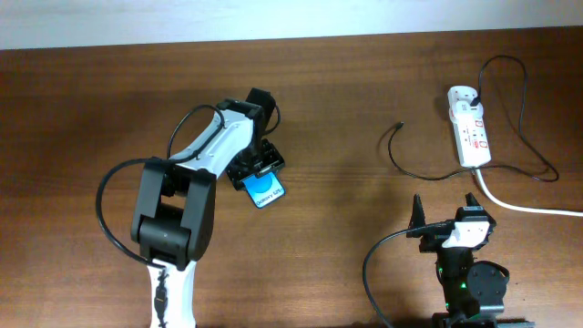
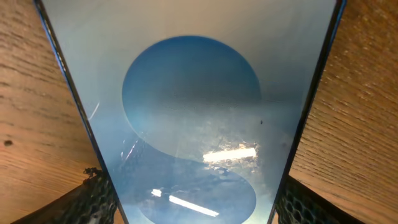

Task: Plug charger to phone and switch on socket
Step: 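Lift the phone off the table with the left gripper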

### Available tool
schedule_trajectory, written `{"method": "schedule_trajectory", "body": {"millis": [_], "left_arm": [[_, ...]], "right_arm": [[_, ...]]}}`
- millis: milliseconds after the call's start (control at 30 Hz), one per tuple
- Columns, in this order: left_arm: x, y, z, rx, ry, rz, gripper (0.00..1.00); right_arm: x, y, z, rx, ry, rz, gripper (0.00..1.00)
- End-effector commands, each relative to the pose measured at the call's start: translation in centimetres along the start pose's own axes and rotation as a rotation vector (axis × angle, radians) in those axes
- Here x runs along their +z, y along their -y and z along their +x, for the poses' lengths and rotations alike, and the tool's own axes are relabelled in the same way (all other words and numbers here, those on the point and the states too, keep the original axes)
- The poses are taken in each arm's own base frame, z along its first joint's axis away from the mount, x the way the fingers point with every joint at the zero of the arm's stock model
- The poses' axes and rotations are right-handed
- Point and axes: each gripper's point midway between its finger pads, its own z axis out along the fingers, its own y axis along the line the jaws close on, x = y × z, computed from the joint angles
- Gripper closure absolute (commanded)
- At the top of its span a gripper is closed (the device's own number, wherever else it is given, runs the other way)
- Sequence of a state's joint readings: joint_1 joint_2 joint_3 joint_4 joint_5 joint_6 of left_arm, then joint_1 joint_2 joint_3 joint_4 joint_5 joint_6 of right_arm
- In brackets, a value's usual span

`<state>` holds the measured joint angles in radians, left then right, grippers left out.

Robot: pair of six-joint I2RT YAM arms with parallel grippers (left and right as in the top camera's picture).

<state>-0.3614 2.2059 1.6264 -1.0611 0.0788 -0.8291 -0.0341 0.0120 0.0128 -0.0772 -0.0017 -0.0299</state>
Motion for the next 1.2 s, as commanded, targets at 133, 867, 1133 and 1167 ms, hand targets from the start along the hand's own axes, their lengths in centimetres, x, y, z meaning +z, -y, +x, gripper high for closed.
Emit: {"method": "schedule_trajectory", "body": {"millis": [133,867,1133,1167], "left_arm": [[3.5,-3.4,-0.2,-0.013,-0.05,-0.157,0.44],[-2.3,-1.0,-0.9,-0.014,-0.063,-0.106,0.46],[-5.2,0.3,-1.2,-0.009,-0.05,-0.064,0.46],[-5.6,0.4,-1.3,-0.009,-0.05,-0.057,0.46]], "right_arm": [[0.0,0.2,0.3,0.004,-0.005,0.011,0.01],[0.0,0.2,0.3,0.004,-0.005,0.011,0.01],[0.0,0.2,0.3,0.004,-0.005,0.011,0.02],[0.0,0.2,0.3,0.004,-0.005,0.011,0.02]]}}
